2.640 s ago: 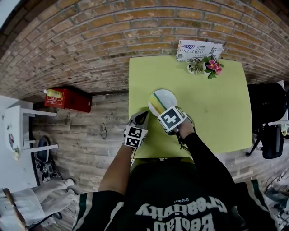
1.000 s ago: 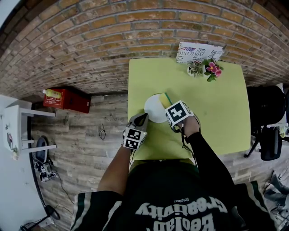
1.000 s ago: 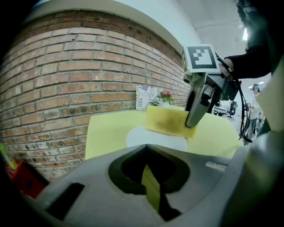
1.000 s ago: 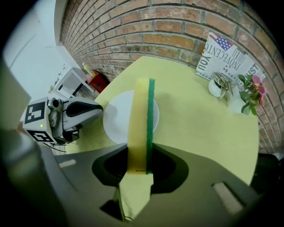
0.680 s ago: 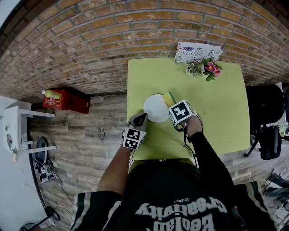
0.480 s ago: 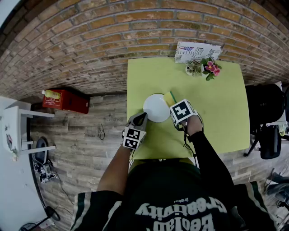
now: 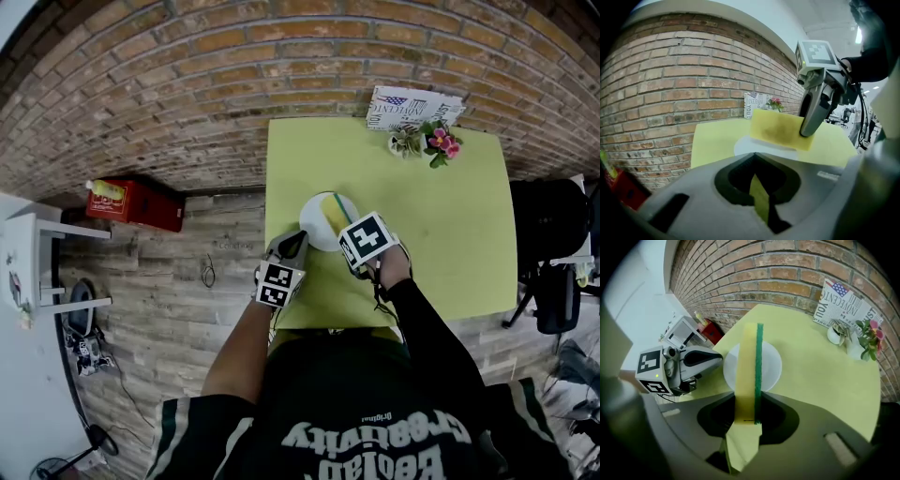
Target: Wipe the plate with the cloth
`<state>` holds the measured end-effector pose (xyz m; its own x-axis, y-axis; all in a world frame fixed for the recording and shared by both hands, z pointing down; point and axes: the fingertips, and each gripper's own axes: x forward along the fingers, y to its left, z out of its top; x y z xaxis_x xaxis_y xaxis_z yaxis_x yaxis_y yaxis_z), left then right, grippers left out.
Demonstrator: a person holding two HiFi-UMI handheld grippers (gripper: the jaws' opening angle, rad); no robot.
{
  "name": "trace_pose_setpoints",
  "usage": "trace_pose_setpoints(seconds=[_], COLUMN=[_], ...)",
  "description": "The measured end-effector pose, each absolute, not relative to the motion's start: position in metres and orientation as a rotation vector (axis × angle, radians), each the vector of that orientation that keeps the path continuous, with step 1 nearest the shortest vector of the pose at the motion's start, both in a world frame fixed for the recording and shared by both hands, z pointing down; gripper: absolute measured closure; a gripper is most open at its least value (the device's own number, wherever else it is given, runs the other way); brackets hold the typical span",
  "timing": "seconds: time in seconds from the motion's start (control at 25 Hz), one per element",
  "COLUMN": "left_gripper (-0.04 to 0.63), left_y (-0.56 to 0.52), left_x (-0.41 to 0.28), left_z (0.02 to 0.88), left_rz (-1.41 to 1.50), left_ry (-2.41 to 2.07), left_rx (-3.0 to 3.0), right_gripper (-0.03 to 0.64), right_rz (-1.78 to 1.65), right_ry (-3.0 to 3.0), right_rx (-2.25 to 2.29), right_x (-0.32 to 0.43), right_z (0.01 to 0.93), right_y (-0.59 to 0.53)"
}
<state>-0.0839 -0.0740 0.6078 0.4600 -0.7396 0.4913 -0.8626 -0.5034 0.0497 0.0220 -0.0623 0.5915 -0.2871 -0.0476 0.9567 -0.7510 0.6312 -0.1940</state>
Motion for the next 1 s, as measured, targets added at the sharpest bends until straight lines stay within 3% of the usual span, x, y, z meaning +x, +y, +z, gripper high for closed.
trace_pose_setpoints(seconds=[0.48,1.0], left_gripper=[0.589,0.589], left_y=[-0.072,-0.071], left_x=[-0.083,-0.083], left_z=[0.603,0.609], left_rz=[0.575,0.604], left_ry=[-1.336,-1.317], left_rx=[2.436,2.444], right_gripper=[0.482,0.483], right_rz=[0.787,0.768], right_ry=[-1.743,-1.726], right_rx=[0.53,0.572], right_x=[-0.021,-0.002], right_z=[0.603,0.604], right_y=[-0.041,-0.05])
